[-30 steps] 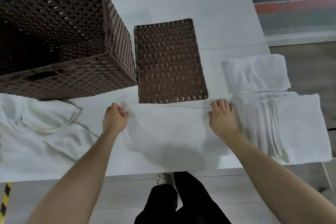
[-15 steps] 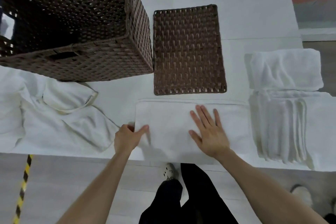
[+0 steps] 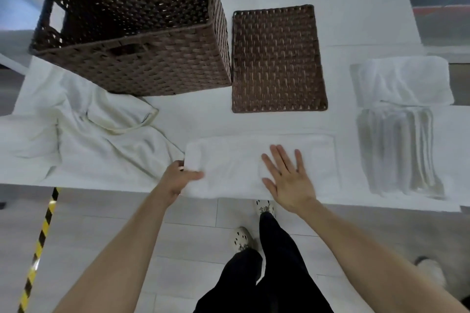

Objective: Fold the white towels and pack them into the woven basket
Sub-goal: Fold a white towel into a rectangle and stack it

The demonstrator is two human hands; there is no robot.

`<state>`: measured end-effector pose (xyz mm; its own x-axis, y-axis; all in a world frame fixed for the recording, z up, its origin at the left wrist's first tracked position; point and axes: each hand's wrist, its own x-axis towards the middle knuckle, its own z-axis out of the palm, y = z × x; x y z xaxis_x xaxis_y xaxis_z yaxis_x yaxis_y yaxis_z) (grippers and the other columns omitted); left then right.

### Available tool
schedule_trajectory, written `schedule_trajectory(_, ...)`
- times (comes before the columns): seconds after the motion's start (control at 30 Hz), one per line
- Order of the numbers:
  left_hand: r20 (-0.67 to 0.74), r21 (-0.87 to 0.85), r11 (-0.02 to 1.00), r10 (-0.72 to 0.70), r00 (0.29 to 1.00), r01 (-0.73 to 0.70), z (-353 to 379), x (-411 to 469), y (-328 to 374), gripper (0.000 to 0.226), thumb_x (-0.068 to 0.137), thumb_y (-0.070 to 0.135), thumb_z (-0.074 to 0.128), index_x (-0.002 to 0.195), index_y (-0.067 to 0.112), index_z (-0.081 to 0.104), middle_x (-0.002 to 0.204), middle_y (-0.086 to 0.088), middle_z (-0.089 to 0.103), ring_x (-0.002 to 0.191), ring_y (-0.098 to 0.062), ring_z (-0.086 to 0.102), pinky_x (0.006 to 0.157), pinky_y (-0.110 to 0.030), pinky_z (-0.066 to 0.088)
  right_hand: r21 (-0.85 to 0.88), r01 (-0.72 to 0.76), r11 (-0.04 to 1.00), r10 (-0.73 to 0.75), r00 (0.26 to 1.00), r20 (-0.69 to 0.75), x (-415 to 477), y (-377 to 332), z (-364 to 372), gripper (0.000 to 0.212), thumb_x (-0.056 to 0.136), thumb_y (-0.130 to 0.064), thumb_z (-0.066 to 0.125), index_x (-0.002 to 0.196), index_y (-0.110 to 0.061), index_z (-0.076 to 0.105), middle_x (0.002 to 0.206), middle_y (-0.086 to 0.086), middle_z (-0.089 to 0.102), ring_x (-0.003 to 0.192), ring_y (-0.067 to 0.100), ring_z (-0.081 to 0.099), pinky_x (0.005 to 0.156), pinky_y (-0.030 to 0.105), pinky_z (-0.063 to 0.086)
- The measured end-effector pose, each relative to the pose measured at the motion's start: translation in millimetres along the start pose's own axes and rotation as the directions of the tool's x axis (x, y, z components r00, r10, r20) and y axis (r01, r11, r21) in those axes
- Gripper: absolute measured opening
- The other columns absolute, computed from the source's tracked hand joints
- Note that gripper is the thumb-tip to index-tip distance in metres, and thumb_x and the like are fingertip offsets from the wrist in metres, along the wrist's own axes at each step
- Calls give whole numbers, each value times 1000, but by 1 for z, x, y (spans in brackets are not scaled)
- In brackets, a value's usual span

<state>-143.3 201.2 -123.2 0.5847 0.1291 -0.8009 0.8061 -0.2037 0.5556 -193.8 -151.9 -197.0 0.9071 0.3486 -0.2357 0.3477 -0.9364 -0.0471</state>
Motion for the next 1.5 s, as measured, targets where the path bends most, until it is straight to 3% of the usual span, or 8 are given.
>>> schedule_trajectory(0.1,88,-54,998,39,995,-34,-3,-13,14,92,50,25,103,132,5,68,120,-11,81,112,-31,78,105,-54,59,18,-9,1000,8,998,70,13,-2,-15,69,111,-56,14,171,-24,3,178,7,-9,164,25,-12,128,64,4)
schedule_trajectory(0.2,84,-33,993,116,990,-114,14,-32,50,84,59,27,97,135,15,64,122,-6,80,114,-30,76,100,-55,61,408,-178,895,217,975,-50,-1,-8,-44,54,108,-45,44,155,-18,47,159,7,50,151,26,42,123,50,35)
schedule_trajectory(0.33,183,146,956,225,957,-253,87,-74,105,51,89,18,84,131,14,55,119,-11,72,94,-27,75,65,-37,64,901,-304,309,486,865,125,-35,-7,-95,46,103,-62,50,120,-25,71,107,-10,79,103,9,73,95,40,59)
schedule_trajectory(0.47,527,324,901,81,846,-288,158,-97,121,37,100,18,75,132,11,57,114,-24,75,97,-34,80,78,-46,68,915,-344,-212,453,795,404,-41,26,-110,78,86,-85,57,115,-15,73,98,5,79,92,23,77,89,44,61)
schedule_trajectory(0.6,542,461,829,19,840,-316,168,-78,98,20,103,10,64,121,5,70,102,-20,76,85,-26,76,82,-41,66,808,-587,54,490,720,491,-21,52,-85,52,76,-64,82,79,-14,69,72,-2,69,71,24,68,70,37,56)
schedule_trajectory(0.87,-91,426,896,177,980,-123,149,-28,52,53,86,63,77,113,23,57,110,-1,70,97,-23,73,94,-50,63,820,-507,264,531,786,315,-31,55,-105,29,85,-23,68,75,-6,47,62,2,49,55,20,46,52,33,35)
schedule_trajectory(1.23,134,51,997,-61,989,55,207,-10,51,58,85,54,87,123,12,74,110,-5,83,103,-25,79,96,-45,64,762,-556,332,513,784,348,-60,107,-48,8,99,-19,53,98,-11,51,83,8,61,74,27,58,66,40,48)
schedule_trajectory(1.5,176,-17,997,-71,982,76,234,-10,58,70,73,49,96,127,14,72,112,-3,83,103,-25,80,96,-45,64,827,-535,173,489,775,400,-67,141,-51,5,108,-18,44,106,-17,41,75,3,38,68,18,41,63,36,35)
